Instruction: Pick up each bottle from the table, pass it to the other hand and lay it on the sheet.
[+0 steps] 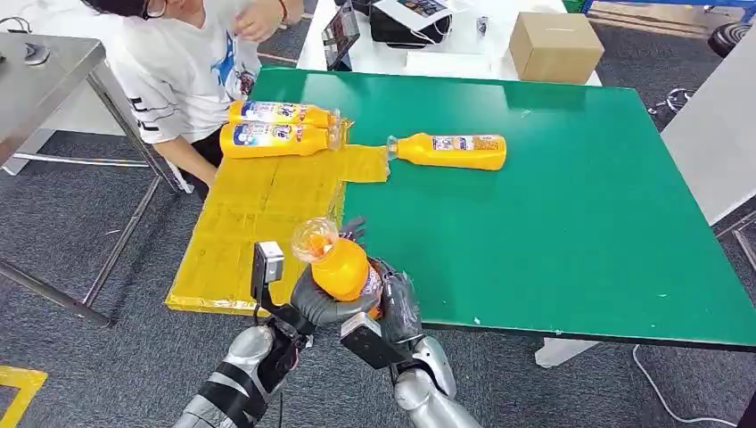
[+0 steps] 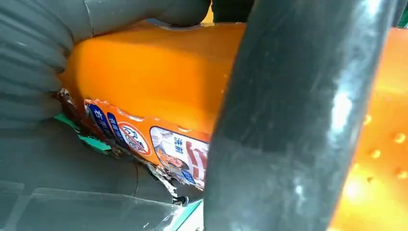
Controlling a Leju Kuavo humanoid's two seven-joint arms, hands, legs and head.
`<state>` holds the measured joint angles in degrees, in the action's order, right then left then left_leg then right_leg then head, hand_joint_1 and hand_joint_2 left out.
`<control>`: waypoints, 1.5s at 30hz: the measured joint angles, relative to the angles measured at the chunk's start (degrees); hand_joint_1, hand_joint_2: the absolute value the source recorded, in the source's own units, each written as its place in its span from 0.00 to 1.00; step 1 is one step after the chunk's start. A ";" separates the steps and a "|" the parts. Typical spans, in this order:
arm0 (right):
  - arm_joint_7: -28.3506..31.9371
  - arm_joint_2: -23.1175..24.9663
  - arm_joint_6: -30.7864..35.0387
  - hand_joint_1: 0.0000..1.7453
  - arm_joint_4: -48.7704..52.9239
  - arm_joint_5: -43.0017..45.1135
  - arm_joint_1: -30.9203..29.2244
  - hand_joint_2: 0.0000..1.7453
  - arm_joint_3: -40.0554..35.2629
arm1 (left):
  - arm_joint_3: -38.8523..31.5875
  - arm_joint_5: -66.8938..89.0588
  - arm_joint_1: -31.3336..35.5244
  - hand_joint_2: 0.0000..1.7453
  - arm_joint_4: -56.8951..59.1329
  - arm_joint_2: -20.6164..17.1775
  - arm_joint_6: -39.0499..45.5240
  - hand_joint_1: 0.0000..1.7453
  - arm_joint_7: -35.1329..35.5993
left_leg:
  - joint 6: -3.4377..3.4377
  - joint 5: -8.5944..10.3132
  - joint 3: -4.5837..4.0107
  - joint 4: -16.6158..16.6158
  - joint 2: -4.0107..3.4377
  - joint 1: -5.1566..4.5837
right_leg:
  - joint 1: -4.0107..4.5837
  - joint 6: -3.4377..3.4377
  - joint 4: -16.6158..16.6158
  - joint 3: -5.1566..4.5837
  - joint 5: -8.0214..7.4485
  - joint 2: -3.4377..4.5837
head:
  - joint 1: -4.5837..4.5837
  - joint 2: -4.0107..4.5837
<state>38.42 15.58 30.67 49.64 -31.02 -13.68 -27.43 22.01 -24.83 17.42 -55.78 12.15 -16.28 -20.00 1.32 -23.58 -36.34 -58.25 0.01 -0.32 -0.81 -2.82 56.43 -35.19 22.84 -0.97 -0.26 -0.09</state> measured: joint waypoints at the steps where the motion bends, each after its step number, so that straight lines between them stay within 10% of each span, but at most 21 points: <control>1: 0.00 0.02 0.00 1.00 -0.07 0.00 -0.03 1.00 -0.02 | 0.00 0.00 0.00 1.00 0.00 -0.02 0.00 0.00 0.00 | 0.00 0.00 0.00 0.00 0.00 0.00 | 0.00 0.00 0.00 0.00 0.00 0.00 | 0.00 0.00; 42: 0.00 0.00 -0.02 1.00 -0.92 0.00 -0.43 1.00 -0.24 | 0.00 0.00 -0.03 1.00 0.13 -0.26 0.00 0.00 0.02 | 0.00 0.00 0.00 0.00 0.00 0.00 | 0.00 0.00 0.00 0.00 0.00 0.00 | 0.00 0.00; 43: 0.00 0.02 -0.02 0.95 -0.92 0.00 -0.43 1.00 -0.24 | 0.00 0.00 -0.04 1.00 0.13 -0.26 0.00 1.00 0.02 | 0.00 0.00 0.00 0.00 0.00 0.00 | 0.00 0.00 0.00 0.00 0.00 0.00 | 0.00 0.00; 45: 0.00 0.02 -0.02 0.95 -0.92 0.00 -0.45 1.00 -0.24 | 0.00 0.00 -0.04 1.00 0.13 -0.26 0.00 1.00 0.02 | 0.00 0.00 0.00 0.00 0.00 0.00 | 0.00 0.00 0.00 0.00 0.00 0.00 | 0.00 0.00</control>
<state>38.42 15.60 30.64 48.72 -31.02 -14.13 -27.67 22.01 -24.83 17.38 -55.65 11.89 -16.28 -19.98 1.32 -23.58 -36.34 -58.25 0.01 -0.32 -0.81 -2.82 56.43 -35.19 22.84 -0.97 -0.26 -0.09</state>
